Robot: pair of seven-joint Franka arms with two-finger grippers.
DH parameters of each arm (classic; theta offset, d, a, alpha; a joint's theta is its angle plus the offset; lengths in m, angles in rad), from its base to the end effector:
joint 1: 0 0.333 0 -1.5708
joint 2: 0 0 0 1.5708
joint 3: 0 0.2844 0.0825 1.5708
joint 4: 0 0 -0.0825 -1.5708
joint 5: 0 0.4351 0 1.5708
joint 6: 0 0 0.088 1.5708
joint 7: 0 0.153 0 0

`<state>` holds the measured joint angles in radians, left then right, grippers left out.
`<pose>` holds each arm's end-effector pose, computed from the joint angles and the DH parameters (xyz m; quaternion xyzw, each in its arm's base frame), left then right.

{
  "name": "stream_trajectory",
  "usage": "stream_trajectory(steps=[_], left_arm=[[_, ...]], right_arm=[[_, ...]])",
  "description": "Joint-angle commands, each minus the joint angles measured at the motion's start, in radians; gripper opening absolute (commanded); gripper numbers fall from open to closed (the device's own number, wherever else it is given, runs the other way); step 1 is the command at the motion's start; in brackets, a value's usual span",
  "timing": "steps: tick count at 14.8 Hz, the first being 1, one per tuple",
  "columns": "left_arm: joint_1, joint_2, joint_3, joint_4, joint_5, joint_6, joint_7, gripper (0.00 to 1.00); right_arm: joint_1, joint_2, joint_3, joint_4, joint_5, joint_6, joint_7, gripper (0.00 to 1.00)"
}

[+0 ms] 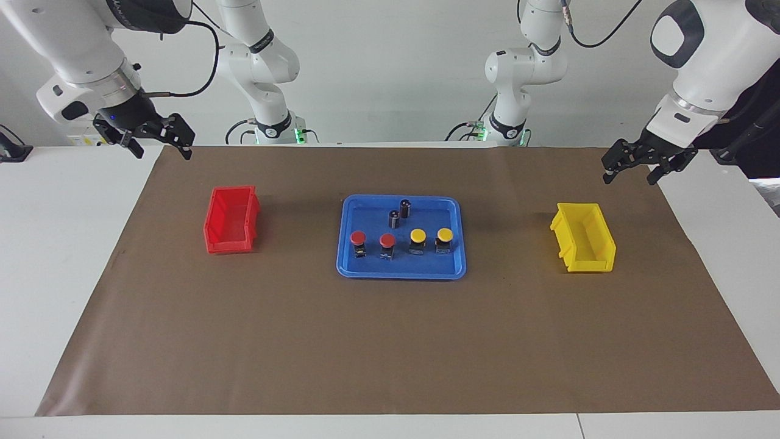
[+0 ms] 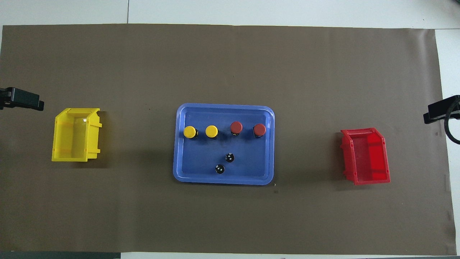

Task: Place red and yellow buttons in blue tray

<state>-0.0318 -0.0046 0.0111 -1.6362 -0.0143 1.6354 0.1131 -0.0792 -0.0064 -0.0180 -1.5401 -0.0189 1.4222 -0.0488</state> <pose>0.6089 -0.0147 0.5210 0.9978 -0.0664 0.0022 0.0071 0.5798 -0.0597 0.5547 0.9981 -0.0250 -0.0563 0.0053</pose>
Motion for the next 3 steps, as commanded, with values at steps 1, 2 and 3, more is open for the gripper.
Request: stream_trajectory(steps=[1, 2, 3], left_arm=[[-0.003, 0.018, -0.013, 0.033, -0.018, -0.019, 0.010, 1.00], [-0.003, 0.018, -0.016, 0.033, -0.021, -0.019, 0.008, 1.00], [-0.003, 0.018, -0.019, 0.033, -0.036, -0.020, 0.005, 1.00]], right_arm=[[-0.004, -0.015, 0.003, -0.012, 0.001, 0.014, -0.017, 1.00], [-0.004, -0.015, 0.003, -0.012, 0.001, 0.012, -0.017, 1.00], [-0.004, -0.015, 0.003, -0.012, 0.001, 0.014, -0.017, 1.00]])
